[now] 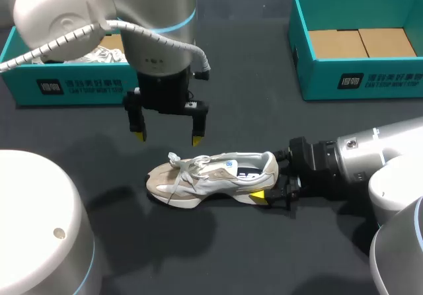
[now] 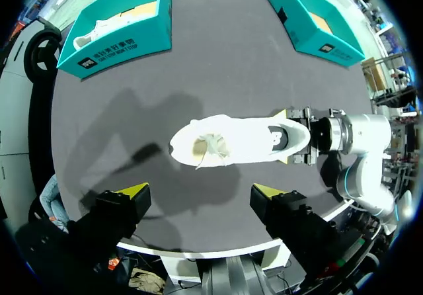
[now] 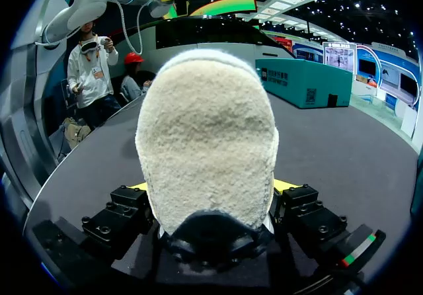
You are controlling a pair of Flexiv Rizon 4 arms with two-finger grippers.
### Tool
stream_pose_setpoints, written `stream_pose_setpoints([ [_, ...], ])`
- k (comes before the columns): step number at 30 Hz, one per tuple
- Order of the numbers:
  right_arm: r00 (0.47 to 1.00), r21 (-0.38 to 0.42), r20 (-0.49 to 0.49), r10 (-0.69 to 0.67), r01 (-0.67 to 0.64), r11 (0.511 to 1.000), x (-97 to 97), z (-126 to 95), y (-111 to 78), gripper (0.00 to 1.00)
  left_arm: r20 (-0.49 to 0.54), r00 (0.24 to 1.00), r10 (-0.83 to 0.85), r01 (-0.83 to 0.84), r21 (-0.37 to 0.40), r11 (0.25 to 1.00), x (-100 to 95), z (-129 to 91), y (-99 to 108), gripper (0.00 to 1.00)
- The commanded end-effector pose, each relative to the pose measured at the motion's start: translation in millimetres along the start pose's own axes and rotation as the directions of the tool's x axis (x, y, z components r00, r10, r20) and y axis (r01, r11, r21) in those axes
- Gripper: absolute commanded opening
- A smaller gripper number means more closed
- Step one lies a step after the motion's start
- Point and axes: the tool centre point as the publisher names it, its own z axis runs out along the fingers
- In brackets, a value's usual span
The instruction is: Take the shoe out of the shoebox, open the shoe tongue, remove and reinsert the insole, then place the shoe into the shoebox
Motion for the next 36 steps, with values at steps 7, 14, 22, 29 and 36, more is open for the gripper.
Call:
stream_pose_setpoints([
  [7, 1.000, 0.004, 0.000, 0.001, -0.001, 1.000, 0.4, 5.3, -0.4, 0.00, 0.066, 0.994, -0.089, 0.087, 0.039, 0.995, 71.6, 52.3, -17.1, 1.00],
  [14, 1.000, 0.004, 0.000, 0.001, -0.001, 1.000, 0.4, 5.3, -0.4, 0.00, 0.066, 0.994, -0.089, 0.087, 0.039, 0.995, 71.6, 52.3, -17.1, 1.00],
  [22, 1.000, 0.004, 0.000, 0.001, -0.001, 1.000, 0.4, 5.3, -0.4, 0.00, 0.081, 0.990, -0.112, 0.106, 0.071, 0.992, 94.9, 76.1, -24.9, 1.00],
  [29, 1.000, 0.004, 0.000, 0.001, -0.001, 1.000, 0.4, 5.3, -0.4, 0.00, 0.104, 0.988, -0.117, 0.108, 0.089, 0.990, 117.6, 98.2, -23.9, 1.00],
  [36, 1.000, 0.004, 0.000, 0.001, -0.001, 1.000, 0.4, 5.3, -0.4, 0.00, 0.116, 0.988, -0.106, 0.096, 0.089, 0.991, 119.6, 101.9, -24.6, 1.00],
])
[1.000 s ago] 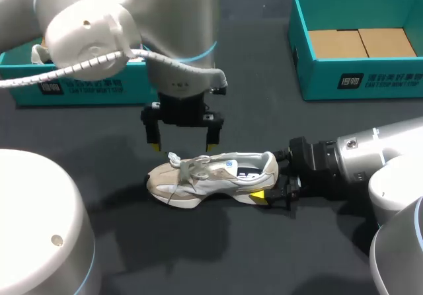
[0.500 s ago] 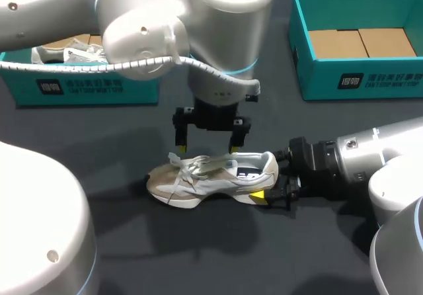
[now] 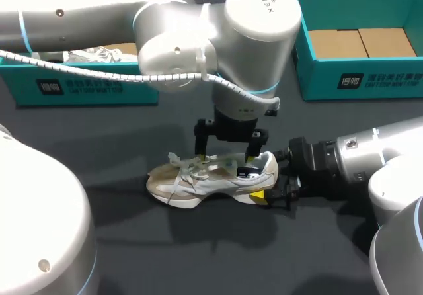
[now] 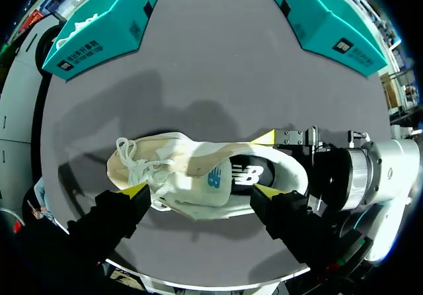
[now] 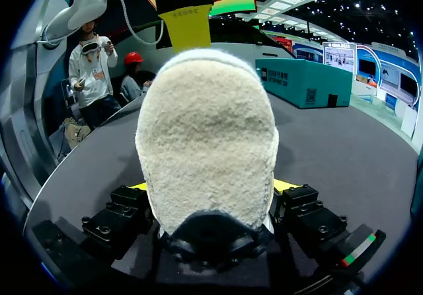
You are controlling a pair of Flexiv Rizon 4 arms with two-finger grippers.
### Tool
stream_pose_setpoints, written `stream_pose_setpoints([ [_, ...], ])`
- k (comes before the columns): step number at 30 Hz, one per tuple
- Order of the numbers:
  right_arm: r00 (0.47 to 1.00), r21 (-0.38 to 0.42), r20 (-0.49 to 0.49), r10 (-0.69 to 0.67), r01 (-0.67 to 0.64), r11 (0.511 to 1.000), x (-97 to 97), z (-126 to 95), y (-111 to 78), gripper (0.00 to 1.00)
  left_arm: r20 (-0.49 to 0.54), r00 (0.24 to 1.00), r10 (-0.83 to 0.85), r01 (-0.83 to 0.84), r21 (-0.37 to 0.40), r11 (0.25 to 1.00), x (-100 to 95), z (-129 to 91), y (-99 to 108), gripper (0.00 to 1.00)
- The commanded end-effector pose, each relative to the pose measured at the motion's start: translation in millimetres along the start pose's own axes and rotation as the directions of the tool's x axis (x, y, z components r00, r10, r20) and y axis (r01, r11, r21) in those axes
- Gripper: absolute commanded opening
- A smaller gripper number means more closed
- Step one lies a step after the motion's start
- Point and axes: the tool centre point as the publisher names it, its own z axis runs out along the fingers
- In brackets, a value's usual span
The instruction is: Take the shoe out of the shoebox, open the shoe tongue, remove and reinsert the insole, then place the shoe into the shoebox
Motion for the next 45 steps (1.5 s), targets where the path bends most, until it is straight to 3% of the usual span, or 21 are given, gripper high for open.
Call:
stream_pose_setpoints([
  [1, 1.000, 0.004, 0.000, 0.001, -0.001, 1.000, 0.4, 5.0, -0.6, 0.00, 0.061, 0.998, -0.030, 0.029, 0.019, 0.999, 17.1, 8.5, 7.6, 1.00],
  [13, 1.000, 0.004, 0.000, 0.001, -0.001, 1.000, 0.4, 5.0, -0.6, 0.00, 0.136, 0.991, 0.003, 0.001, -0.026, 1.000, 28.0, 38.4, 11.2, 1.00],
  [25, 1.000, 0.004, 0.000, 0.001, -0.001, 1.000, 0.4, 5.0, -0.6, 0.00, 0.209, 0.978, 0.014, 0.001, -0.072, 0.997, 16.3, 49.9, 2.5, 1.00],
  [31, 1.000, 0.004, 0.000, 0.001, -0.001, 1.000, 0.4, 5.0, -0.6, 0.00, 0.246, 0.969, 0.029, -0.004, -0.105, 0.994, 10.7, 52.7, 4.9, 0.95],
  [39, 1.000, 0.004, 0.000, 0.001, -0.001, 1.000, 0.4, 5.0, -0.6, 0.00, 0.259, 0.965, 0.037, -0.002, -0.134, 0.991, -1.2, 45.4, 9.7, 0.67],
  [45, 1.000, 0.004, 0.000, 0.001, -0.001, 1.000, 0.4, 5.0, -0.6, 0.00, 0.246, 0.969, 0.038, -0.003, -0.144, 0.990, -9.5, 35.8, 11.4, 0.56],
])
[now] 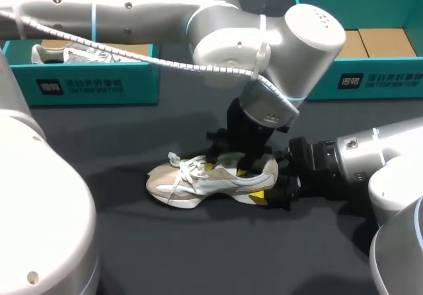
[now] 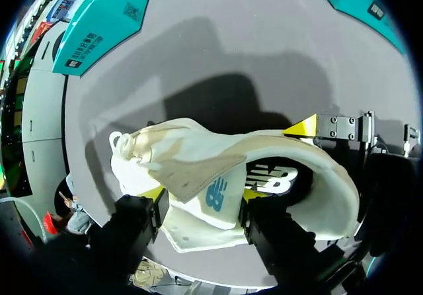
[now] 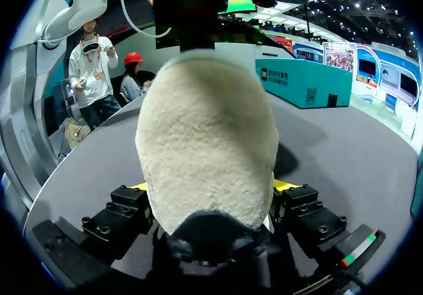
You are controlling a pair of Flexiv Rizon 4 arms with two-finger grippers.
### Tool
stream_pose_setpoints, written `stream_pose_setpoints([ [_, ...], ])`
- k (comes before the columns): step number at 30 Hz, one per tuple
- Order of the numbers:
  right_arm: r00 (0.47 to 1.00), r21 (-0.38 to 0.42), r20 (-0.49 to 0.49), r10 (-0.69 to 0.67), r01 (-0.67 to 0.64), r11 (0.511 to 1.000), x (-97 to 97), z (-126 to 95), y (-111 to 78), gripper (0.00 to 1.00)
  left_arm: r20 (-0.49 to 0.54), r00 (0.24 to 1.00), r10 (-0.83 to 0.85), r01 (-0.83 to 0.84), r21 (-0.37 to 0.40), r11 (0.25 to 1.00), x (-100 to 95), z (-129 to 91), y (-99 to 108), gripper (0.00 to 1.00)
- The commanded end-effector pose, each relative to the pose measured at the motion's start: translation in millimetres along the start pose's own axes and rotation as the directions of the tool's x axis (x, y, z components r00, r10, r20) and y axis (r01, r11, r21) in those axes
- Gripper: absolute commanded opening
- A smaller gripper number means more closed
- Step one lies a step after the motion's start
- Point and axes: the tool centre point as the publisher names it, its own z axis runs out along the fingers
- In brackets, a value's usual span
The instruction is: Take the shoe out of the shoebox, open the shoe tongue, remove and reinsert the insole, then place the shoe into the shoebox
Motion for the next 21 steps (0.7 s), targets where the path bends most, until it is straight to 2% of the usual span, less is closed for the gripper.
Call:
stream_pose_setpoints([
  [1, 1.000, 0.003, 0.000, 0.001, -0.001, 1.000, 0.3, 4.9, -0.7, 0.00, -0.014, 1.000, -0.016, 0.016, 0.008, 1.000, -9.0, -5.5, 5.4, 0.55],
  [6, 1.000, 0.003, 0.000, 0.001, -0.001, 1.000, 0.3, 4.9, -0.7, 0.00, -0.025, 0.999, -0.022, 0.022, 0.004, 1.000, -15.9, -8.8, 5.7, 0.49],
  [13, 1.000, 0.003, 0.000, 0.001, -0.001, 1.000, 0.3, 4.9, -0.7, 0.00, -0.044, 0.999, -0.013, 0.012, -0.014, 1.000, -21.5, -11.2, 3.7, 0.45],
  [21, 1.000, 0.003, 0.000, 0.001, -0.001, 1.000, 0.3, 4.9, -0.7, 0.00, -0.054, 0.995, 0.079, -0.082, -0.061, 0.995, -18.2, -13.4, -5.6, 0.42],
])
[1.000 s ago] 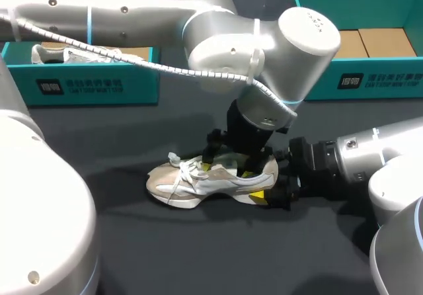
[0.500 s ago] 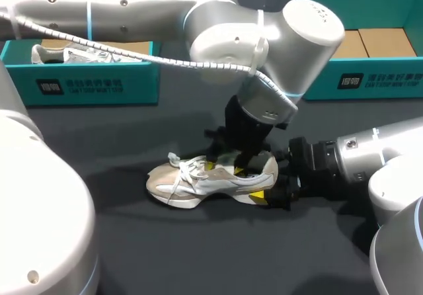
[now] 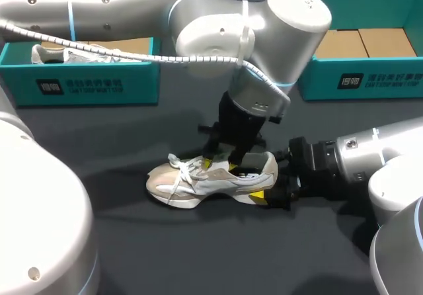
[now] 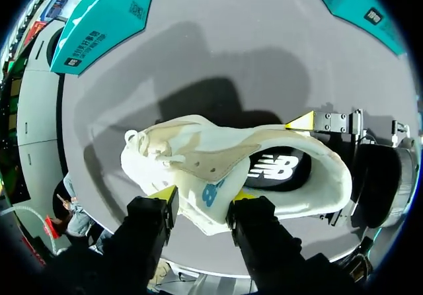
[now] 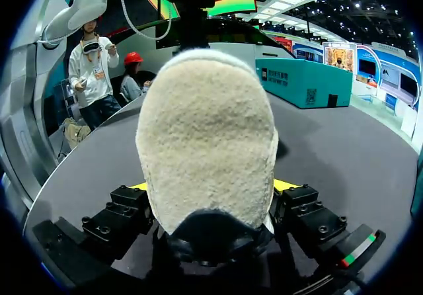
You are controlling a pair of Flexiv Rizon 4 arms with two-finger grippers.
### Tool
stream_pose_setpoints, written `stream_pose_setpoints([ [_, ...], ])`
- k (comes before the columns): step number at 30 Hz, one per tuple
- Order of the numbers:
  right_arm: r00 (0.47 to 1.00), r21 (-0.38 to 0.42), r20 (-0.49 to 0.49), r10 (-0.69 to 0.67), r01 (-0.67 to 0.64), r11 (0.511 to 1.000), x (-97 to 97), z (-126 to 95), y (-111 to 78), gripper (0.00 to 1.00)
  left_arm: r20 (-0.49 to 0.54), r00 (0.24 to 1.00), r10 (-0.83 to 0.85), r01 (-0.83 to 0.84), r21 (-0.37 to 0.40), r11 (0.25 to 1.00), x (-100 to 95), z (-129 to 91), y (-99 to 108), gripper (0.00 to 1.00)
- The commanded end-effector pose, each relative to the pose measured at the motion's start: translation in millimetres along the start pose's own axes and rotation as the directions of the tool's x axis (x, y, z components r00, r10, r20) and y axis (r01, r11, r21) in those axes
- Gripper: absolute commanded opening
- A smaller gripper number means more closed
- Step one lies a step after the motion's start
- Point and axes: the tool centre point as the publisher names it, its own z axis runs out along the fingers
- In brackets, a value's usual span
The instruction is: Take the shoe out of the shoebox, open the shoe tongue, remove and reinsert the insole, then place the shoe into the shoebox
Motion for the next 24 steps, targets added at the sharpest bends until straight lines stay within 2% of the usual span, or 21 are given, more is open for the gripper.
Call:
stream_pose_setpoints([
  [1, 1.000, 0.003, 0.000, 0.001, -0.001, 1.000, 0.4, 4.7, -0.8, 0.00, -0.006, 0.999, 0.049, -0.049, -0.042, 0.998, 0.5, 1.4, -10.3, 0.42],
  [7, 1.000, 0.003, 0.000, 0.001, -0.001, 1.000, 0.4, 4.7, -0.8, 0.00, -0.005, 0.995, 0.102, -0.102, -0.092, 0.990, 3.5, 1.6, -12.9, 0.39],
  [13, 1.000, 0.003, 0.000, 0.001, -0.001, 1.000, 0.4, 4.7, -0.8, 0.00, -0.013, 0.992, 0.124, -0.125, -0.104, 0.987, 0.5, 0.1, -9.5, 0.21],
  [19, 1.000, 0.003, 0.000, 0.001, -0.001, 1.000, 0.4, 4.7, -0.8, 0.00, -0.047, 0.992, 0.119, -0.122, -0.077, 0.990, -16.2, -7.5, 1.0, 0.00],
  [24, 1.000, 0.003, 0.000, 0.001, -0.001, 1.000, 0.4, 4.7, -0.8, 0.00, -0.119, 0.991, 0.057, -0.062, -0.031, 0.998, -36.2, -13.8, 11.7, 0.00],
])
